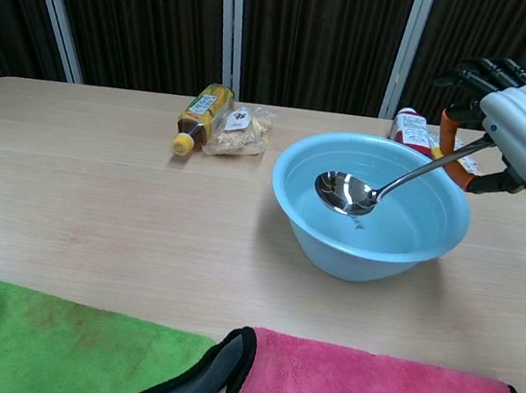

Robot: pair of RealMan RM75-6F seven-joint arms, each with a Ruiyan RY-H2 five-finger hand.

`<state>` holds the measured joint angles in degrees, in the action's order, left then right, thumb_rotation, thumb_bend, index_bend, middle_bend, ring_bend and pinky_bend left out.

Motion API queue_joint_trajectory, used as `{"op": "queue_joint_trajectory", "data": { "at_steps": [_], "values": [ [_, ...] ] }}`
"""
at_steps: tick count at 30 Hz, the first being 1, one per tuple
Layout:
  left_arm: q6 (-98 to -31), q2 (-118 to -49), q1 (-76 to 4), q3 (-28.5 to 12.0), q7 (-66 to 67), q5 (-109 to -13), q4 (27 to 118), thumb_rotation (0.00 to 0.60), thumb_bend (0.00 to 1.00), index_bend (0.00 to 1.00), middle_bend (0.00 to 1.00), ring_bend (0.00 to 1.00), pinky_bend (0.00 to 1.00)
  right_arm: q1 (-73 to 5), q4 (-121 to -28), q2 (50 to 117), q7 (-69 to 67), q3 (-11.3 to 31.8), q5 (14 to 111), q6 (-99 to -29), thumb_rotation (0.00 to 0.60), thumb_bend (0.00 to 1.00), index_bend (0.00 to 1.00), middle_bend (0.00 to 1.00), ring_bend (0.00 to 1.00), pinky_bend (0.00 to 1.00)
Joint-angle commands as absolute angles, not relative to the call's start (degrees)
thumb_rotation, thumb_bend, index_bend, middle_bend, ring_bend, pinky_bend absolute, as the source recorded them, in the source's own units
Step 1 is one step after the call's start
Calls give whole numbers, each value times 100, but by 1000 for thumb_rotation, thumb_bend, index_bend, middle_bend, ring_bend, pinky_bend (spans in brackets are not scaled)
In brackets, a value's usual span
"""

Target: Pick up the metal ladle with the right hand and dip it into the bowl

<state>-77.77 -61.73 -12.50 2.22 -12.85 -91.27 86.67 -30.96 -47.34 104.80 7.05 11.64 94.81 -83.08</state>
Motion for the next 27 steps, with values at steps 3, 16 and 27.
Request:
{"op": "queue_joint_trajectory", "data": {
  "at_steps": [3,16,27],
  "values": [
    [-7686,-6264,-1262,157,-1030,-8958,8650,600,329,0,0,0,0,-3470,-3738,10797,138,1174,9369,-8028,600,376,733,133,0,0],
    [-7564,-6482,-1283,28,-388,-8663,8750,600,327,0,0,0,0,-3819,-2019,11261,-832,1010,9235,-7986,600,376,733,137,0,0],
    [-7364,-6575,-1364,12,-204,-8561,8730,600,330,0,0,0,0,-3595,-1061,11688,-865,659,9296,-8494,600,372,733,140,0,0]
  ]
}}
